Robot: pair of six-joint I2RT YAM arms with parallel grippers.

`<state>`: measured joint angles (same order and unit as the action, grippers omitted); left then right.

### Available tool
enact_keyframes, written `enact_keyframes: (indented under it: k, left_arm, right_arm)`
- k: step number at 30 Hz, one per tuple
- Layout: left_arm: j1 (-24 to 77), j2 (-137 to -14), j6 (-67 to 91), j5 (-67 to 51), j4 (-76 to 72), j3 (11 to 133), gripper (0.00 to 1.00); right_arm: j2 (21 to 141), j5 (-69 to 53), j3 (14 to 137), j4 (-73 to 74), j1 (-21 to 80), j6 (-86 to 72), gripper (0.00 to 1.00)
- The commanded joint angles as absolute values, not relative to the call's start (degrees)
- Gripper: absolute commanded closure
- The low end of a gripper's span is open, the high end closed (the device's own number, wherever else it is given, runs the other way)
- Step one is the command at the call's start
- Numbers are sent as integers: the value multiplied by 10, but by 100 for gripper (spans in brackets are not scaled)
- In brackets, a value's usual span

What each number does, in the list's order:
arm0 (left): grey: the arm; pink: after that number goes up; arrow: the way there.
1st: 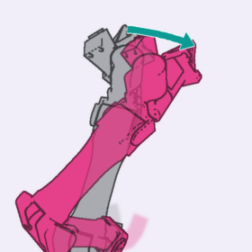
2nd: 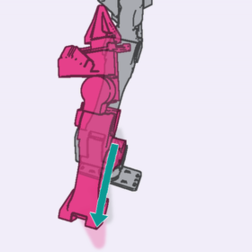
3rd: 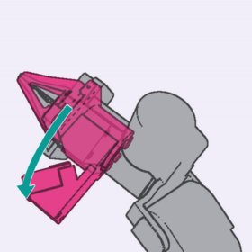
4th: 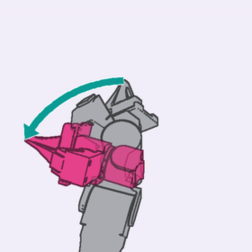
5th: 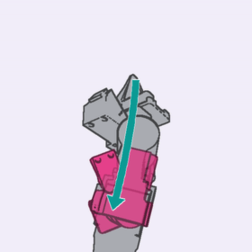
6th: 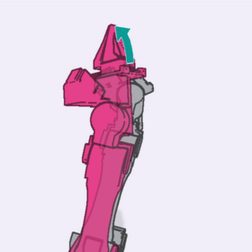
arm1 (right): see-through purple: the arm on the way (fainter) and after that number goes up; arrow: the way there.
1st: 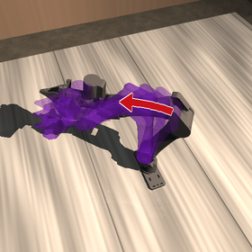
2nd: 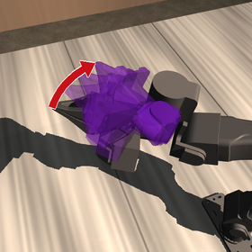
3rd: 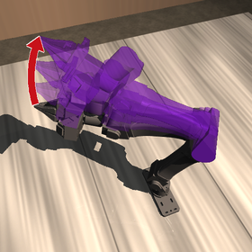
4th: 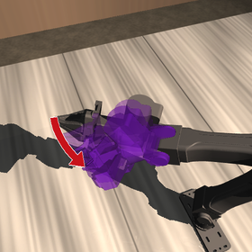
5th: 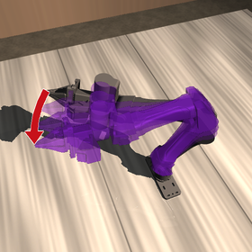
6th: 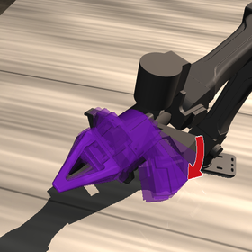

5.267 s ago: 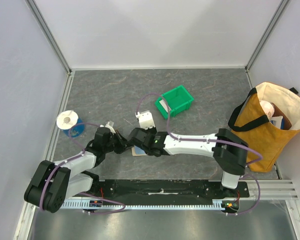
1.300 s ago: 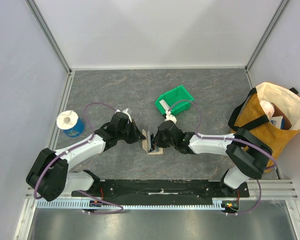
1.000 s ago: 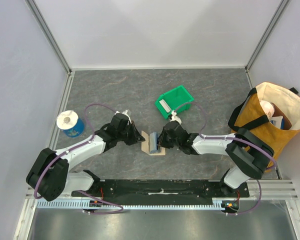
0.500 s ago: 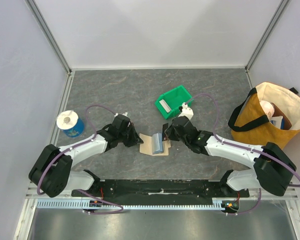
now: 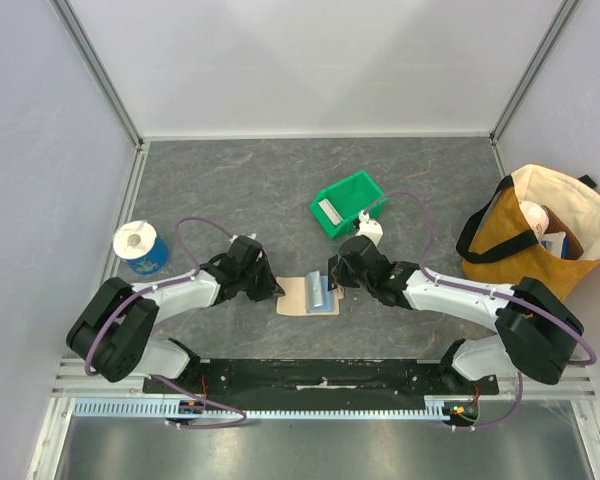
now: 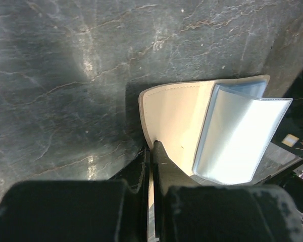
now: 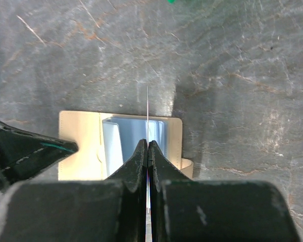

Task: Put the credit cards into the card holder
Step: Turn over the card slot in the card holder.

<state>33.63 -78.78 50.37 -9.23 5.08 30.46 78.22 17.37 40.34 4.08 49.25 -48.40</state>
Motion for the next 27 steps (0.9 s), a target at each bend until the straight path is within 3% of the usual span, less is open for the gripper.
enact_keyframes:
  k: [1, 27]
  left_arm:
    - [340, -817, 512, -86, 20, 293, 98]
    - [341, -843, 519, -83, -25, 266, 98]
  right_arm:
    - [796, 177, 422, 58, 490, -484, 100]
    - [796, 200, 444, 134, 490, -442, 100]
